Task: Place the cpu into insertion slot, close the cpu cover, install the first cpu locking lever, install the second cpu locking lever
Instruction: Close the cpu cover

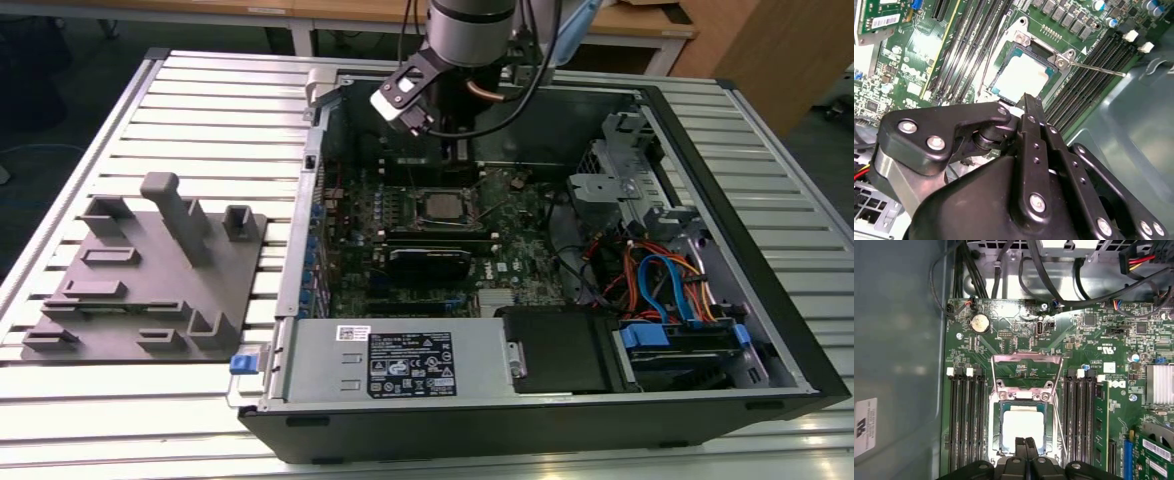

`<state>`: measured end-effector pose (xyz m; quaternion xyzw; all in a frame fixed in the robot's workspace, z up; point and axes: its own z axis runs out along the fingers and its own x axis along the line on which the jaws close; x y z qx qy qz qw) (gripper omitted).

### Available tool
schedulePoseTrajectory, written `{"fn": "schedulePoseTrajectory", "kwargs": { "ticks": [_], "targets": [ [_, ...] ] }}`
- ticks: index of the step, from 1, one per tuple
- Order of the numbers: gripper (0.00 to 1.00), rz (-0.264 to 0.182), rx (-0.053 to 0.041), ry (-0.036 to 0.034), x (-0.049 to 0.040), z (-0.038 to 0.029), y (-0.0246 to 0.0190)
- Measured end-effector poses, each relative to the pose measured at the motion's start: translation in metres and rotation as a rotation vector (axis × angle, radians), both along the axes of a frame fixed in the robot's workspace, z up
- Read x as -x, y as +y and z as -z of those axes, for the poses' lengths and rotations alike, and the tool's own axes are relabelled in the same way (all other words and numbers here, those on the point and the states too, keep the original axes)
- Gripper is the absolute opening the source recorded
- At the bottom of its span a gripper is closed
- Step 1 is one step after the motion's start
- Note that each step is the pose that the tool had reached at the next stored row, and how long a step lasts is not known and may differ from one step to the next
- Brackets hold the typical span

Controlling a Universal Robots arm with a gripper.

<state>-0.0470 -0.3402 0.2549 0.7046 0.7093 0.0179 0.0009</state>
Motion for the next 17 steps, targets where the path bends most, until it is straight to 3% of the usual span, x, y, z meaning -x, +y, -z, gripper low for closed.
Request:
{"fn": "schedulePoseTrajectory", "kwargs": {
  "ticks": [6, 17],
  "targets": [
    [0.1, 0.0, 0.0001, 0.0001, 0.0, -0.0073, 0.0],
    [0.1, 0.0, 0.0001, 0.0001, -0.0021, -0.0076, 0.0]
  ]
}}
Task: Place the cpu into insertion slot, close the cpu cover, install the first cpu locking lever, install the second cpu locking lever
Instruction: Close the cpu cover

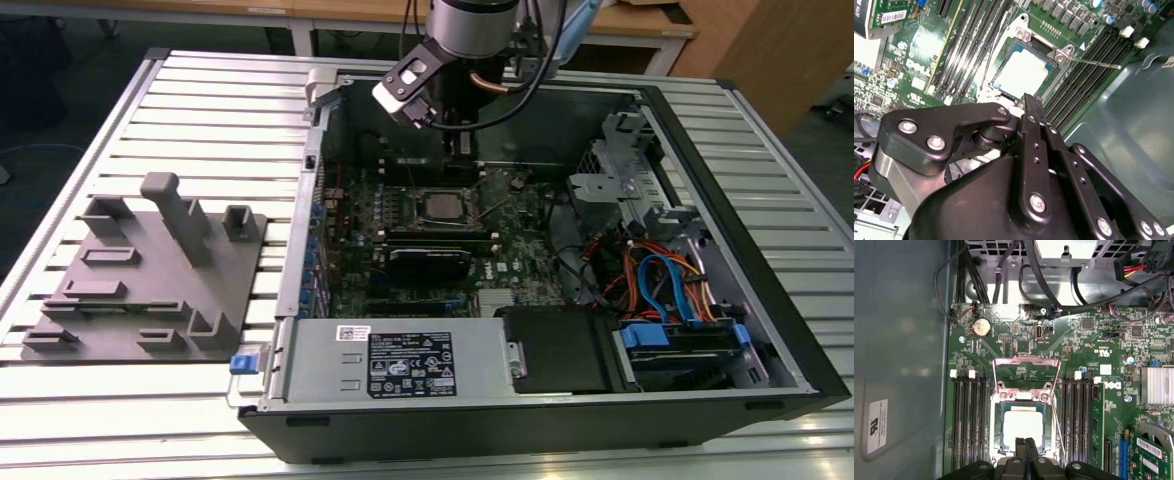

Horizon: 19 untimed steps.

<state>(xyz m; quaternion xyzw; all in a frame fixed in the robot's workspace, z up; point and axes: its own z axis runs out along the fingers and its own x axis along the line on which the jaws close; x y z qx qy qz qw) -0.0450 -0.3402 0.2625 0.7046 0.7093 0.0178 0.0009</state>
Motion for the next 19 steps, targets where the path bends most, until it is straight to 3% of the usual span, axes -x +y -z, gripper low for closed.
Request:
{"fn": "schedulePoseTrajectory", "kwargs": {
  "ticks": [19],
  "targets": [
    [0.1, 0.0, 0.0, 0.0009, -0.0005, -0.0049, 0.0]
  ]
}}
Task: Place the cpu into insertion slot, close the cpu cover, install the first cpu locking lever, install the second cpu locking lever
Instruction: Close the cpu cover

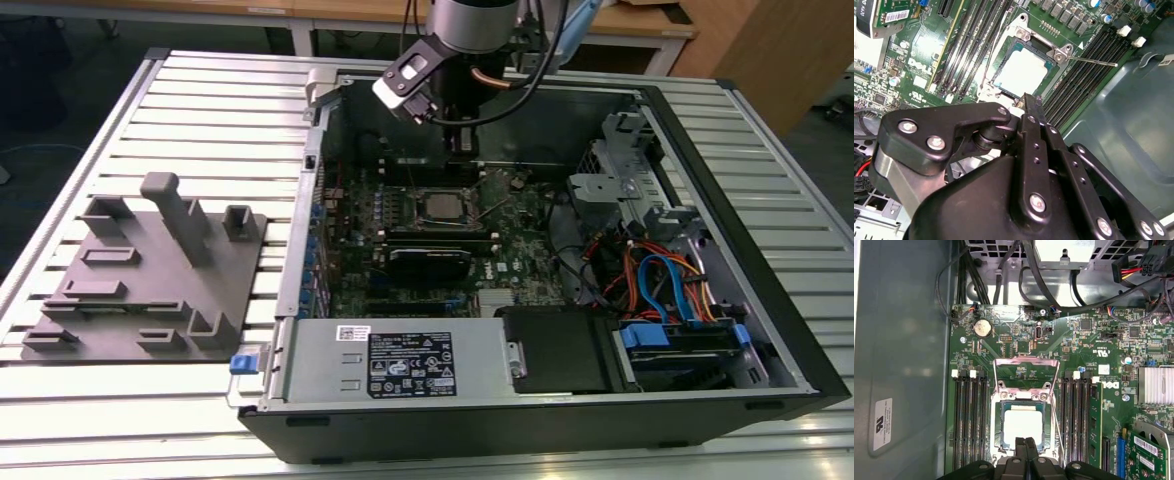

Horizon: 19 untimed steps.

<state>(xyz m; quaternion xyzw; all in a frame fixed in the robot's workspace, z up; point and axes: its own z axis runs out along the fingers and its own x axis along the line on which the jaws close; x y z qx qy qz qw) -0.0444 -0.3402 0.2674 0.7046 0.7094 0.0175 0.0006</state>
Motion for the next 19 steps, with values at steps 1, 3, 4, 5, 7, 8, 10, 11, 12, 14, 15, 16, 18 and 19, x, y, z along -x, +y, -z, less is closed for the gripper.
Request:
{"fn": "schedulePoseTrajectory", "kwargs": {
  "ticks": [1, 3, 4, 5, 7, 8, 10, 11, 12, 14, 15, 16, 18, 19],
  "targets": [
    [0.1, 0.0, 0.0001, 0.0001, -0.0004, 0.0, 0.0],
    [0.1, 0.0, -0.0001, -0.0001, -0.0012, 0.0, 0.0],
    [0.1, 0.0, -0.0001, 0.0, -0.0016, 0.0, 0.0],
    [0.1, 0.0, 0.0, 0.0, -0.002, 0.0, 0.0],
    [0.1, 0.0, -0.0001, 0.0, -0.0029, 0.0, 0.0],
    [0.1, 0.0, -0.0001, 0.0, -0.0032, 0.0, 0.0],
    [0.1, 0.0, 0.0, 0.0, -0.0037, 0.0, 0.0],
    [0.1, 0.0, 0.0, 0.0, -0.0039, 0.0, 0.0],
    [0.1, 0.0, -0.0001, 0.0, -0.0041, 0.0, 0.0],
    [0.1, 0.0, 0.0, 0.0, -0.0047, 0.0, 0.0],
    [0.1, 0.0, -0.0001, -0.0001, -0.005, 0.0, 0.0],
    [0.1, 0.0, -0.0001, 0.0, -0.0053, 0.0, 0.0],
    [0.1, 0.0, -0.0001, 0.0, -0.0059, 0.0, 0.0],
    [0.1, 0.0, -0.0001, 0.0, -0.0062, 0.0, 0.0]
  ]
}}
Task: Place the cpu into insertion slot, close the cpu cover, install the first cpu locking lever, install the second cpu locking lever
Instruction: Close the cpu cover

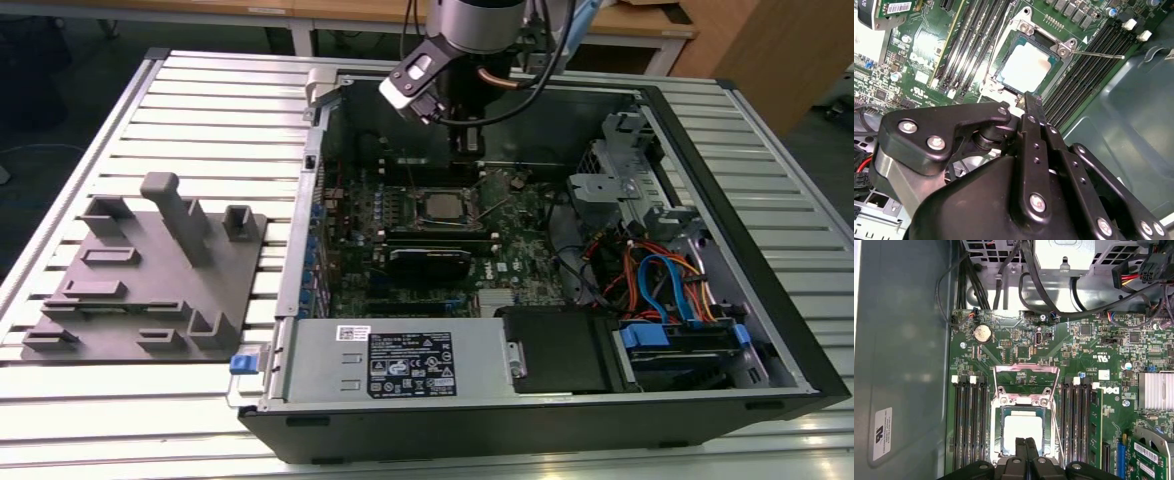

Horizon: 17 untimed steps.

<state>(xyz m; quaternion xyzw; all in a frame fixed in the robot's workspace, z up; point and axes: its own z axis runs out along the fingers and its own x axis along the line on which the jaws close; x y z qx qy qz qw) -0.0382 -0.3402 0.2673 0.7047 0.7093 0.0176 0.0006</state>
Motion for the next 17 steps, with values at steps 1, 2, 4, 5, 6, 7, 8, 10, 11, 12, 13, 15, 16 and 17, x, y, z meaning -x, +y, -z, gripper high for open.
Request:
{"fn": "schedulePoseTrajectory", "kwargs": {
  "ticks": [1, 2, 4, 5, 6, 7, 8, 10, 11, 12, 13, 15, 16, 17],
  "targets": [
    [0.1, 0.0, 0.0001, 0.0, -0.0003, 0.0, 0.0],
    [0.1, 0.0, 0.0001, 0.0, -0.0006, 0.0, 0.0],
    [0.1, 0.0, 0.0, 0.0, -0.0011, 0.0, 0.0],
    [0.1, 0.0, 0.0001, 0.0, -0.0014, 0.0, 0.0],
    [0.1, 0.0, 0.0, 0.0, -0.0015, 0.0, 0.0],
    [0.1, 0.0, 0.0001, 0.0, -0.0021, 0.0, 0.0],
    [0.1, 0.0, 0.0, 0.0, -0.0026, 0.0, 0.0],
    [0.1, 0.0, 0.0, 0.0, -0.0029, 0.0, 0.0],
    [0.1, 0.0, 0.0, 0.0, -0.0031, 0.0, 0.0],
    [0.1, 0.0, 0.0, -0.0001, -0.0034, 0.0, 0.0],
    [0.1, 0.0, 0.0, -0.0001, -0.0037, 0.0, 0.0],
    [0.1, 0.0, 0.0, 0.0, -0.004, 0.0, 0.0],
    [0.1, 0.0, 0.0001, 0.0, -0.0042, 0.0, 0.0],
    [0.1, 0.0, 0.0, 0.0, -0.0042, 0.0, 0.0]
  ]
}}
